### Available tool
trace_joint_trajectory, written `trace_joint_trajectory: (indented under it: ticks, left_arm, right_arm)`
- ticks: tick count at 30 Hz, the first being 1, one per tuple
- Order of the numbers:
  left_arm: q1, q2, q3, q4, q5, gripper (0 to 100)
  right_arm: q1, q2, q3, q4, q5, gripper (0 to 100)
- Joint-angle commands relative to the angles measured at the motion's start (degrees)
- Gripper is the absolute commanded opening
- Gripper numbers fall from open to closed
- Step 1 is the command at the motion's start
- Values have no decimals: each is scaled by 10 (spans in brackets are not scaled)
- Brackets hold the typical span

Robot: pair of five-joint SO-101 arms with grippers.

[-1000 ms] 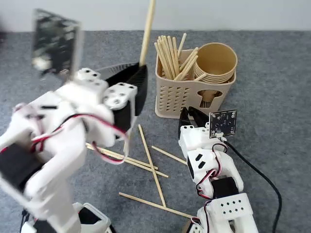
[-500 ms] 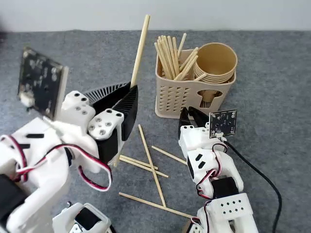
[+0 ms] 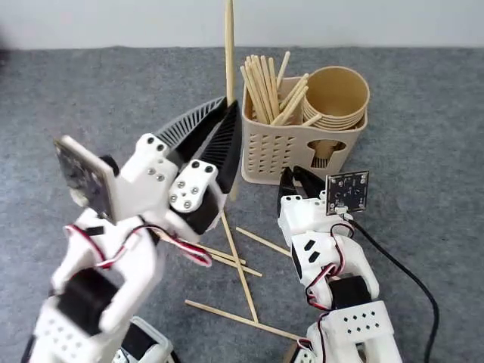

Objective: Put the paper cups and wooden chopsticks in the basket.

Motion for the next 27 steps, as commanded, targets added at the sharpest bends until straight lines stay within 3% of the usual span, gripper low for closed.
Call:
trace_joint_trajectory:
  ticks: [1,5,8,17,27]
  left_arm:
    - [-1,-21,98,-207,-3,12]
    - [-14,-18,185,-396,-3,12]
    - [-31,9,206,-472,-2,12]
    - [-129,211,82,-478,112,12]
    - [-132,351,-11,-478,135,12]
  right_arm:
    - [4,2,-6,-9,0,53]
    - [4,2,-6,-9,0,53]
    - [4,2,-6,-9,0,53]
    - [4,2,-6,-9,0,53]
    - [4,2,-6,-9,0,53]
